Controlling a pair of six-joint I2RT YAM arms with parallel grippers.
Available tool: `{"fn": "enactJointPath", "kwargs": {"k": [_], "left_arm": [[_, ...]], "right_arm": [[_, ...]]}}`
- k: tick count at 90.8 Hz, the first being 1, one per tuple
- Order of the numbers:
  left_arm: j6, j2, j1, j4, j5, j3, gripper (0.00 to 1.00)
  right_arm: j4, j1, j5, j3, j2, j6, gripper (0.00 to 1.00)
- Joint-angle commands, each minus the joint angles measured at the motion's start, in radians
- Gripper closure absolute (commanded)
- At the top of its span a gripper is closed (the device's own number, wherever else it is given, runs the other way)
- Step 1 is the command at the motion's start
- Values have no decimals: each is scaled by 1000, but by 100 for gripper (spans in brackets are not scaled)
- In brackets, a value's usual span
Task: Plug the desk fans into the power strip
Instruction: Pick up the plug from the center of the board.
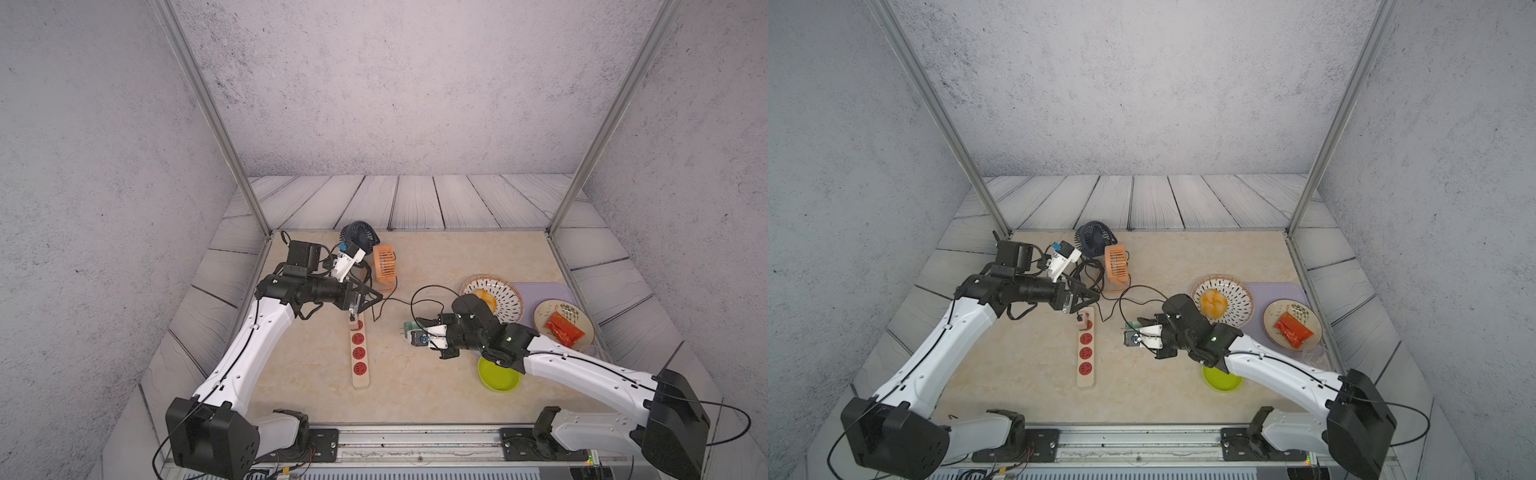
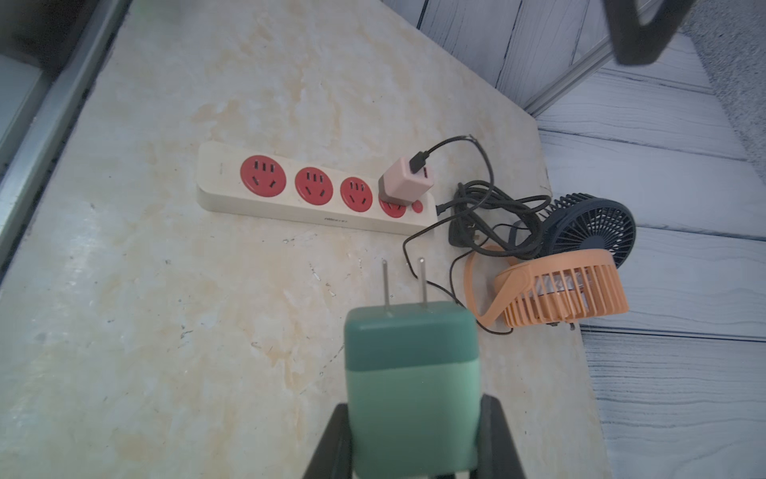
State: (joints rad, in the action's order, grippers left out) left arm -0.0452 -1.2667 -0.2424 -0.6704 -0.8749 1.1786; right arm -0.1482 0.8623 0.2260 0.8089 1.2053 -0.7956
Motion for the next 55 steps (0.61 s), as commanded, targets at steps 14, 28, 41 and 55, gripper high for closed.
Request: {"fn": "enactJointPath", "kwargs": {"k": [14,28,41,55], "left_arm": [[80,-61,-90,79,-74,-28,6],[84,-108,-142,60,-87,-1,7],[93,-175,-159,26,-95,47,16],[65,-193,-187,-15,-106,58,21]], "right_arm": [[119,0,2,9,-39,84,90],[80,12,7,32,-29,66,90],[55,30,0,39,-28,15,89],[43,29,-8,56,-32,15,88]]}}
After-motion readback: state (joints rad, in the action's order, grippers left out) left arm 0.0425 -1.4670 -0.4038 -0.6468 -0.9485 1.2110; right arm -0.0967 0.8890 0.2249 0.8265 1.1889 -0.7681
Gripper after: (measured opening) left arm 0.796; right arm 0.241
